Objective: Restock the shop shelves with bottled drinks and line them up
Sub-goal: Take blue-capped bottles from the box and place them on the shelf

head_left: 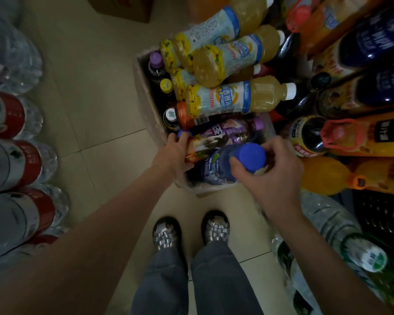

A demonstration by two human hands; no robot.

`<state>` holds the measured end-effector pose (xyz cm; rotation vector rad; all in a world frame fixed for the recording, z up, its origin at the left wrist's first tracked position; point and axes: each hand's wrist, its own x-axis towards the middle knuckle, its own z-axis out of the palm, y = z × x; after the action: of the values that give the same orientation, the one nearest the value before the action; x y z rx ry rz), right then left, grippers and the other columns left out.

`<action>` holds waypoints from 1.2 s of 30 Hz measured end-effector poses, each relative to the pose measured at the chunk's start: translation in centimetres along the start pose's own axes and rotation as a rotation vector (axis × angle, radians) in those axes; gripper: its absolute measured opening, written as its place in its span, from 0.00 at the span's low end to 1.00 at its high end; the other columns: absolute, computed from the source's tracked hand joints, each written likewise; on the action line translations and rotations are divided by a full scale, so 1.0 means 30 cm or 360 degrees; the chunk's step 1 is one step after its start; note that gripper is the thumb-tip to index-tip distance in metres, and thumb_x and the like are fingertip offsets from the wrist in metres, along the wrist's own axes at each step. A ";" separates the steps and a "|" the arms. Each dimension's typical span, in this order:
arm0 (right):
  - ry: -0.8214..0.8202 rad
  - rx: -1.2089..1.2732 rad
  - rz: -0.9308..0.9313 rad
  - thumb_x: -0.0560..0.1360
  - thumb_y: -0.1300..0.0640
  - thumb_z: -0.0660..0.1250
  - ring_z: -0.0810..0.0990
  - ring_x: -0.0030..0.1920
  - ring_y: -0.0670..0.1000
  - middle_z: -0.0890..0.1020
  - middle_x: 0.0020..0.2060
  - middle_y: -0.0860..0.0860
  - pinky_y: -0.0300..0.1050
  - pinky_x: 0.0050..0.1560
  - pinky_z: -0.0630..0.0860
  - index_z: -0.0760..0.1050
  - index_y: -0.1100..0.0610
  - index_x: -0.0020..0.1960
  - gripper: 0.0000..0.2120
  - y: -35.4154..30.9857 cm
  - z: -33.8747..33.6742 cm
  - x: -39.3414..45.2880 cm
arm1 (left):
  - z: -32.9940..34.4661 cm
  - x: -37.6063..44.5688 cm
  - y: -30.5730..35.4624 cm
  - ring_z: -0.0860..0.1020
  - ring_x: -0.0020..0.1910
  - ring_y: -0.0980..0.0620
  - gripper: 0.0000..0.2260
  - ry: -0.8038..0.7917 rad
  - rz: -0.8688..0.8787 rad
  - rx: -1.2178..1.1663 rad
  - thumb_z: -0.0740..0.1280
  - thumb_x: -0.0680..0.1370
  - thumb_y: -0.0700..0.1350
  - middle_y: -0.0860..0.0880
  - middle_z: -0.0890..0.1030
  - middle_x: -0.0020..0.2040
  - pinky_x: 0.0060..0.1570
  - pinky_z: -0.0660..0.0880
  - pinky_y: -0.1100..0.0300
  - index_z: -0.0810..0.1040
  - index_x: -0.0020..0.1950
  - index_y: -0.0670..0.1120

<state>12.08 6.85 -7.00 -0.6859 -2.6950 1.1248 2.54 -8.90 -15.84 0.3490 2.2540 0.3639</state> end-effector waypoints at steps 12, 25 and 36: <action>-0.0115 -0.0108 -0.0280 0.63 0.38 0.67 0.68 0.36 0.51 0.66 0.32 0.47 0.41 0.35 0.60 0.65 0.57 0.37 0.24 -0.120 0.001 0.133 | -0.108 -0.143 0.095 0.71 0.57 0.63 0.32 -0.0083 0.0560 -0.0962 0.76 0.64 0.44 0.60 0.73 0.58 0.57 0.69 0.71 0.66 0.65 0.50; -0.0641 -0.0516 0.0456 0.73 0.64 0.67 0.73 0.62 0.59 0.74 0.61 0.61 0.46 0.60 0.68 0.69 0.64 0.65 0.20 0.273 0.046 0.157 | -0.244 -0.098 0.042 0.77 0.36 0.72 0.22 0.0066 0.0200 -0.1458 0.73 0.68 0.35 0.60 0.78 0.45 0.35 0.72 0.78 0.72 0.59 0.48; -0.0321 -0.0304 0.0596 0.60 0.55 0.79 0.67 0.67 0.60 0.70 0.65 0.61 0.51 0.67 0.65 0.64 0.65 0.65 0.40 0.348 0.242 0.181 | -0.118 -0.032 0.101 0.77 0.55 0.56 0.28 -0.0287 0.0287 -0.1142 0.78 0.65 0.43 0.55 0.78 0.55 0.53 0.73 0.65 0.70 0.61 0.53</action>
<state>8.82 11.16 -19.74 -1.2112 -2.9532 1.0666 0.85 -6.98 -11.86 0.1897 1.7750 1.1411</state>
